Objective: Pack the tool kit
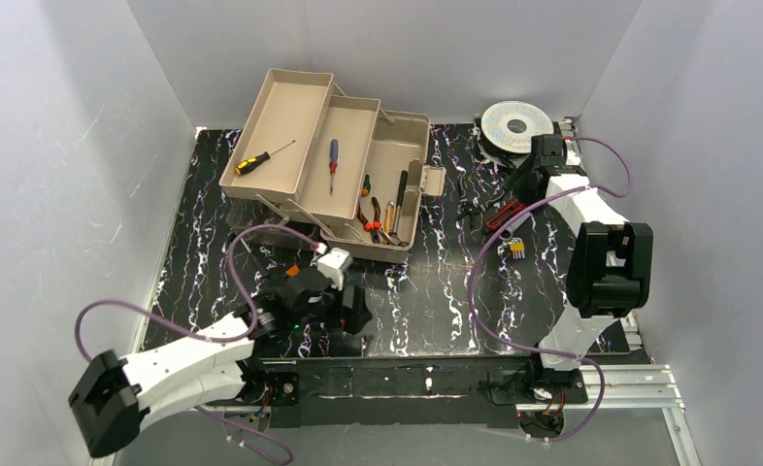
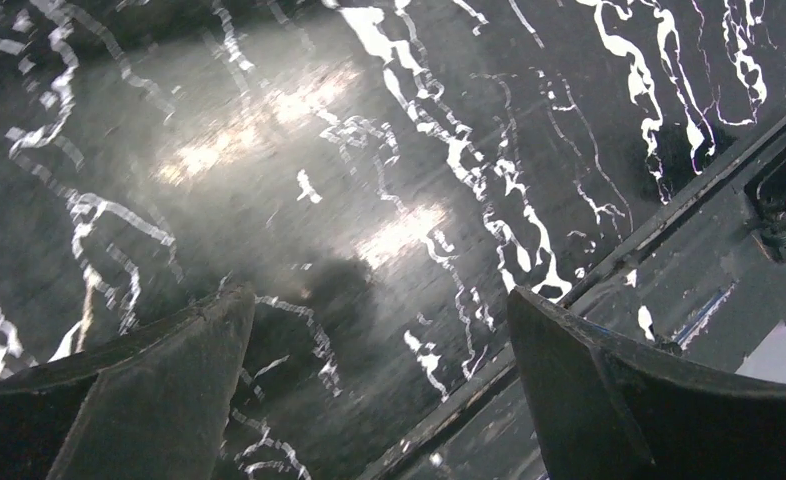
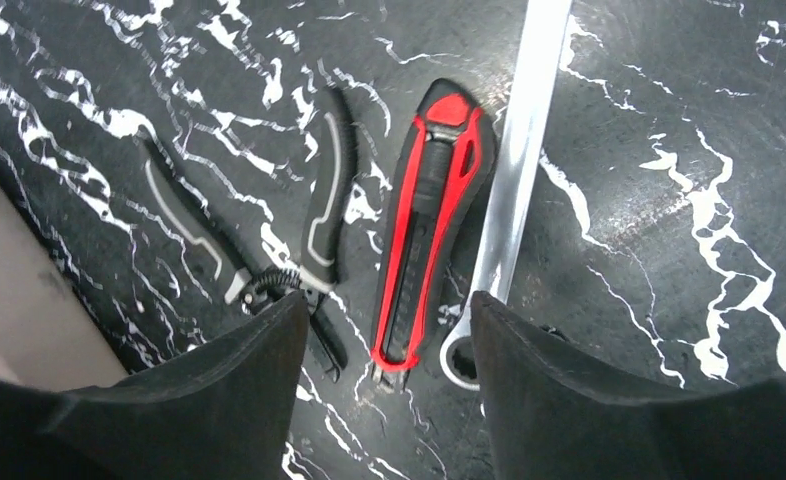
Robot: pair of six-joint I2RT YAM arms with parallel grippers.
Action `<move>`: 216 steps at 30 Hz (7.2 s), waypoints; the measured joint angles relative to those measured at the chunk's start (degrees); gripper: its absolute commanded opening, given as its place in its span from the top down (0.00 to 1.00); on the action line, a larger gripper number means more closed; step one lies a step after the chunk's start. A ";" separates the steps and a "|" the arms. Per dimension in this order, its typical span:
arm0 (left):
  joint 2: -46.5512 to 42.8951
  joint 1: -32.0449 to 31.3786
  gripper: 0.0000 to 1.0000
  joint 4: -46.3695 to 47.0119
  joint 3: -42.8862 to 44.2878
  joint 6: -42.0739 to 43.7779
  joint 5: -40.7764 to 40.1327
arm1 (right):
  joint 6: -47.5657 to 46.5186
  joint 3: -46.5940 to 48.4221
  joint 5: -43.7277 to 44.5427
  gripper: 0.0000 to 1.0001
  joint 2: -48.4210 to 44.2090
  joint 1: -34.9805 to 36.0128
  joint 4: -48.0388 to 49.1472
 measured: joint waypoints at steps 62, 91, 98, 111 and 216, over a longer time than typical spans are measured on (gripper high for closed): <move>2.05 -0.26 0.02 -3.19 21.20 6.60 -3.74 | -1.95 10.01 -13.33 0.96 3.80 -0.44 -7.50; -16.41 -0.20 0.02 -43.12 41.18 2.14 -37.70 | -1.44 55.76 -20.94 0.23 28.76 31.17 8.17; -15.13 -0.20 0.02 -42.60 40.92 2.84 -36.92 | -6.27 45.77 -19.52 0.23 19.41 30.88 7.82; -12.92 -0.20 0.02 -35.30 34.47 6.82 -28.02 | -18.69 2.49 -10.12 0.24 -22.47 26.58 15.43; -1.29 -0.70 0.02 9.40 -2.25 11.21 -17.11 | -9.25 -13.60 -0.31 0.39 -1.03 -0.22 -2.34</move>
